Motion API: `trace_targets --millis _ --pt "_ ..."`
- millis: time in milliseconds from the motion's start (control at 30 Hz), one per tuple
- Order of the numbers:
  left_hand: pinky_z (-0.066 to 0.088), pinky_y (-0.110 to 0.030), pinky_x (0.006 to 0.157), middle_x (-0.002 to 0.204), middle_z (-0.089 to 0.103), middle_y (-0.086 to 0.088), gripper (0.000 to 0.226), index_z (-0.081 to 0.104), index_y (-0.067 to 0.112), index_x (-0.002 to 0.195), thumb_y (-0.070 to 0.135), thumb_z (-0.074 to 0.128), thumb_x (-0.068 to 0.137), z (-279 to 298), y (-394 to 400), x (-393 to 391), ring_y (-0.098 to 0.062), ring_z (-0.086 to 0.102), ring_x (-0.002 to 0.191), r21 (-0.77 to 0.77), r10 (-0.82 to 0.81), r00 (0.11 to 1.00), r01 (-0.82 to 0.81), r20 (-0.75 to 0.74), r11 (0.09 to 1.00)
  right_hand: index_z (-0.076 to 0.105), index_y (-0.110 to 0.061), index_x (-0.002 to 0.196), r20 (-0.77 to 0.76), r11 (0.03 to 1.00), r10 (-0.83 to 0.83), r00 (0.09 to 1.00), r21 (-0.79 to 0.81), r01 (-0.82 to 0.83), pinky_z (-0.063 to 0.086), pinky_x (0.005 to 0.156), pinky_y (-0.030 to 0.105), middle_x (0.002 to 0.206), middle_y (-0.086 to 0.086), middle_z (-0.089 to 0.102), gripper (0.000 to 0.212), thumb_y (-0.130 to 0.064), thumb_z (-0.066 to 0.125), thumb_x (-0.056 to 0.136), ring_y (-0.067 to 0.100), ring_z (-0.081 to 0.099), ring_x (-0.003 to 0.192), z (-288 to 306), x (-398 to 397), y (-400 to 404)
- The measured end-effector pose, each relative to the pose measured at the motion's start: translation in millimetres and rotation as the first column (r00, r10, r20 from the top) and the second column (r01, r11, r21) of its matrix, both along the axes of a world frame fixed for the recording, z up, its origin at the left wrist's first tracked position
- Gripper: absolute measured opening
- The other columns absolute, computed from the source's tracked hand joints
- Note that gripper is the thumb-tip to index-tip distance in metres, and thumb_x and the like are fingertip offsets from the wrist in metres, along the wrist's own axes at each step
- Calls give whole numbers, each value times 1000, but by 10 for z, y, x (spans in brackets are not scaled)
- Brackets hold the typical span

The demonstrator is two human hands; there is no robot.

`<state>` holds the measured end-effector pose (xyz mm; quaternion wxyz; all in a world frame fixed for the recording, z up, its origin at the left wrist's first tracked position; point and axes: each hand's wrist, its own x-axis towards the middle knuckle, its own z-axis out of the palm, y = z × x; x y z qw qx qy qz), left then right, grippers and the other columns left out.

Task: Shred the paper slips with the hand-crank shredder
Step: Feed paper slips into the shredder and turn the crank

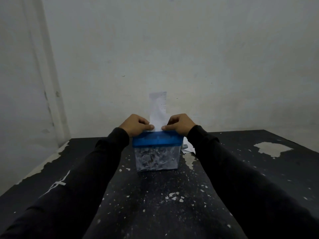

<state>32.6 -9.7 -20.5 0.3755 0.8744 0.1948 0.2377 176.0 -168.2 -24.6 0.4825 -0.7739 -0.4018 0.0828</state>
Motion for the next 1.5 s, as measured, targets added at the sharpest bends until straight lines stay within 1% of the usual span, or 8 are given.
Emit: trace_targets --millis 133,400,567,733,933,1100,1333,1500 --pt "45 -27 70 75 69 -4 18 75 7 76 20 80 87 -16 35 -24 -15 59 70 52 -27 999 28 -28 998 75 -2 89 27 999 -34 999 -3 34 58 68 31 88 9 74 35 -34 85 80 22 68 77 -9 -45 101" --pt "48 -24 65 87 74 -2 16 78 12 89 28 78 90 -74 -34 0 -18 67 81 20 16 999 -17 30 1000 74 -4 114 -26 998 56 998 22 -55 50 65 16 106 7 73 35 -16 83 82 9 65 79 -38 -26 54" --pt "54 -26 71 86 71 -5 17 69 14 80 25 71 94 -199 -56 -20 -21 68 81 94 20 995 -30 99 995 72 -8 88 83 999 16 996 42 -20 52 68 25 94 11 74 33 -37 84 81 18 66 82 -121 57 24" --pt "38 -21 56 65 56 8 37 52 22 65 25 62 101 -287 -106 -37 -6 53 61 205 62 985 -95 163 974 73 -16 102 154 996 5 988 84 -18 52 77 26 103 -2 73 43 -54 77 83 12 67 97 -237 110 -72" --pt "48 -31 72 83 69 -6 30 70 13 80 29 59 102 -132 -8 -67 -21 63 76 273 10 999 -22 47 962 49 -10 60 103 991 -41 994 133 27 39 55 29 57 1 48 50 -39 84 81 16 46 54 -110 -34 188" --pt "50 -33 74 90 72 -14 33 74 2 91 27 56 104 57 93 -104 -25 65 80 342 -24 996 53 -88 938 73 -6 102 41 989 -9 999 147 3 60 79 35 98 7 75 38 -24 91 73 23 70 88 -139 -17 222" --pt "58 -39 87 104 72 -7 22 77 11 105 28 64 101 127 136 -137 -21 68 87 452 -42 987 107 -153 885 76 -11 101 127 992 63 990 102 -76 60 84 42 97 4 76 43 -36 92 70 20 70 88 -70 -51 271" --pt "57 -32 82 101 76 0 22 81 14 102 32 78 90 79 175 -155 -12 70 87 360 -48 992 87 -116 929 79 -10 98 78 989 101 992 104 -109 59 89 42 99 4 77 34 -19 93 69 21 71 94 -72 -38 294"
